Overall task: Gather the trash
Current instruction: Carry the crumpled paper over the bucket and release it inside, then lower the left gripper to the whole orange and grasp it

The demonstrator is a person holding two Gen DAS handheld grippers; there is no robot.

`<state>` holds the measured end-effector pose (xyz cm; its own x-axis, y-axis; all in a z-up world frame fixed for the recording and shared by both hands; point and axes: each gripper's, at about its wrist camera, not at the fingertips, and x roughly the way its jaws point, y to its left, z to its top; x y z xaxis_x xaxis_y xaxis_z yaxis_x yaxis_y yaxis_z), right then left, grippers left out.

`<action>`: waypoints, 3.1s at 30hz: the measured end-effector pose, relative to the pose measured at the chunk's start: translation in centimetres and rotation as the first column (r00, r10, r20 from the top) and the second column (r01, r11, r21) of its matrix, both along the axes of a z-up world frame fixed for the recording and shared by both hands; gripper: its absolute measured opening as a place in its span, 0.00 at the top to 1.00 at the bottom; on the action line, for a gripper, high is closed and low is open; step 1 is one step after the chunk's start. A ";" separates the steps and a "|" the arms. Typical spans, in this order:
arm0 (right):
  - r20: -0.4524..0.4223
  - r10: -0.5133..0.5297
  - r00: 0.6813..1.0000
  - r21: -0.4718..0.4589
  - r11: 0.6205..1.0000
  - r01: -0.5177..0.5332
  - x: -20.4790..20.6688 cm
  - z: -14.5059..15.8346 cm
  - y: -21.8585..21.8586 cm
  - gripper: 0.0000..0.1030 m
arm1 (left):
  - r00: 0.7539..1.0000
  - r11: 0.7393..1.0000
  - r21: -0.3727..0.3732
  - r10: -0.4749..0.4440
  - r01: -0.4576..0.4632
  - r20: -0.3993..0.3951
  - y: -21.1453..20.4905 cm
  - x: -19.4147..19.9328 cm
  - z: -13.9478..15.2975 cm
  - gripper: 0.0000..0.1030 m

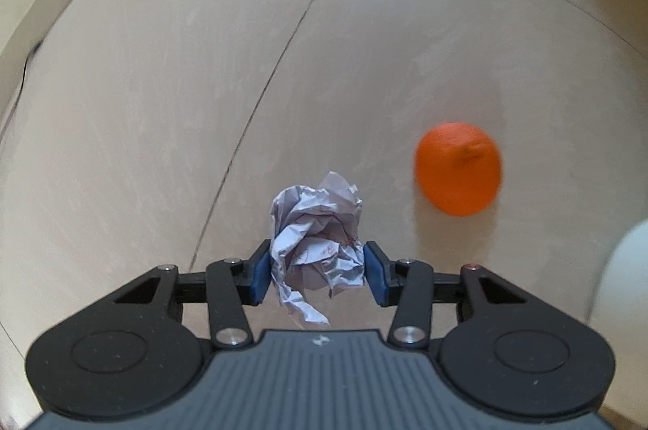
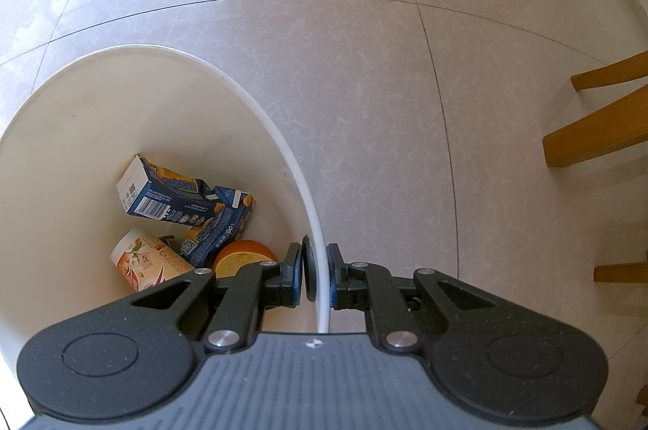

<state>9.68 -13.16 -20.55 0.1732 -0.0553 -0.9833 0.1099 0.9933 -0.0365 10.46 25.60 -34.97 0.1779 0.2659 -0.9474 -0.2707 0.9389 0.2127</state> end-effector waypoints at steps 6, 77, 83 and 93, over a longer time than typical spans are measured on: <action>-0.001 0.004 1.000 0.001 1.000 -0.004 0.0 0.0 0.0 0.86 | 0.979 0.979 0.012 -0.202 0.203 -0.021 -3.9 1.4 6.2 0.56; -0.004 -0.002 1.000 -0.003 1.000 0.002 0.0 -0.1 0.3 0.86 | 0.960 0.959 -0.071 -0.269 0.274 0.074 -6.3 5.1 -3.9 0.17; -0.004 -0.002 1.000 -0.002 1.000 0.002 0.0 -0.1 0.3 0.86 | 0.966 0.964 -0.089 -0.245 0.251 0.080 -5.7 5.5 -5.6 0.17; -0.002 0.003 1.000 -0.009 1.000 -0.003 -0.1 -0.2 0.5 0.86 | 0.966 0.965 -0.085 -0.242 0.249 0.087 -5.6 6.8 -7.4 0.17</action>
